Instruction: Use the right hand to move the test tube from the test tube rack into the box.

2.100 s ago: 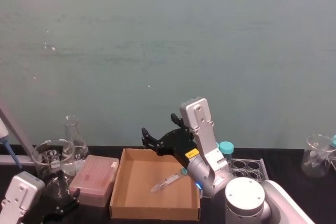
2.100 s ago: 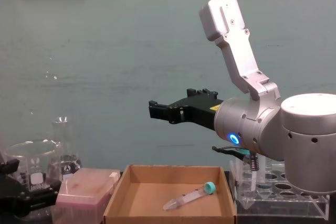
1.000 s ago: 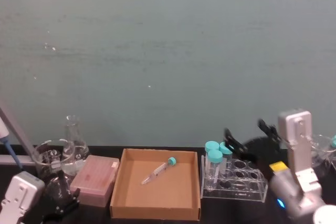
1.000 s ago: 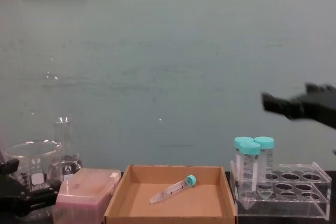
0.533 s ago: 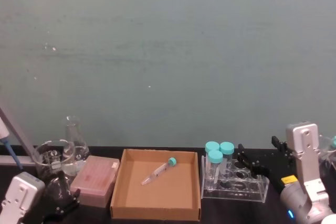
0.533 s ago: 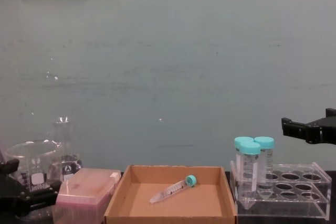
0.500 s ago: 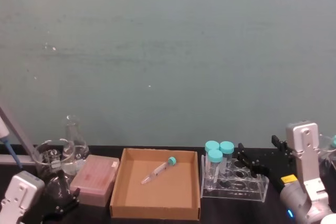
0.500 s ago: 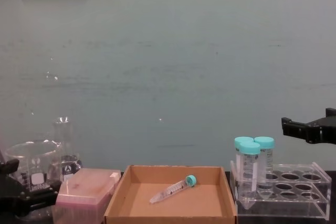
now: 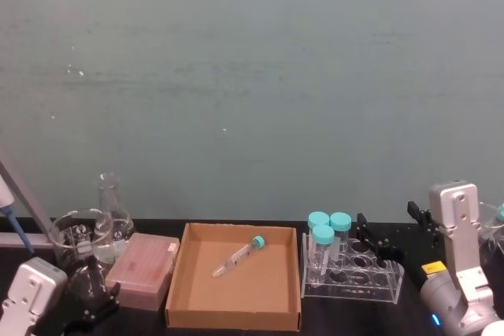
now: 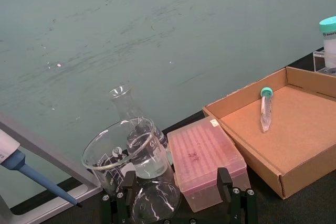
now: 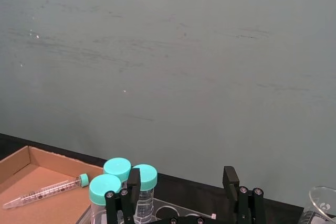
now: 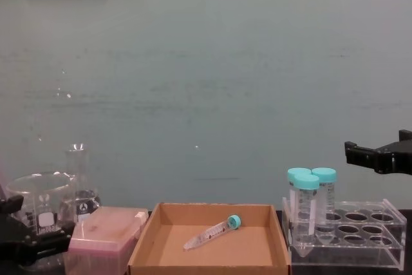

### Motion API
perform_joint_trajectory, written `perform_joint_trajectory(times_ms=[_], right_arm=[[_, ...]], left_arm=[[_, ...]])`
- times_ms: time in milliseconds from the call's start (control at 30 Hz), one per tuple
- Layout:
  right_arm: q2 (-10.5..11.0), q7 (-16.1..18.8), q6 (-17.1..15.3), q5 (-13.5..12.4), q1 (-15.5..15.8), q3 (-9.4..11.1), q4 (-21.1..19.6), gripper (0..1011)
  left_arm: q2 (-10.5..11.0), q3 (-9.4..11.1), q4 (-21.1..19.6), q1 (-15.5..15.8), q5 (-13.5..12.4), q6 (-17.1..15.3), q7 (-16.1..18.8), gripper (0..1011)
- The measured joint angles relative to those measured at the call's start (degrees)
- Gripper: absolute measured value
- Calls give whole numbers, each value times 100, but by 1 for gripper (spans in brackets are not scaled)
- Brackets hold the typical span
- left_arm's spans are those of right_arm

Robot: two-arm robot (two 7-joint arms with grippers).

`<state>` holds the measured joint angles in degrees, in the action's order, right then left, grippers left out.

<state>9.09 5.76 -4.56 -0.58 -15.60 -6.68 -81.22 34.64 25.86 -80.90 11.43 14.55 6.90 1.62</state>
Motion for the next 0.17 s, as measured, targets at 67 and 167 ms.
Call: perform_joint_trajectory(times_ms=[67, 167], right_arm=[[1, -1, 3, -1, 0, 0, -1, 1003], [1, -2, 6, -3, 0, -2, -3, 1003]], left_arm=[[0, 0, 0, 0, 0, 0, 0, 1000], [0, 0, 0, 0, 0, 0, 0, 1000]])
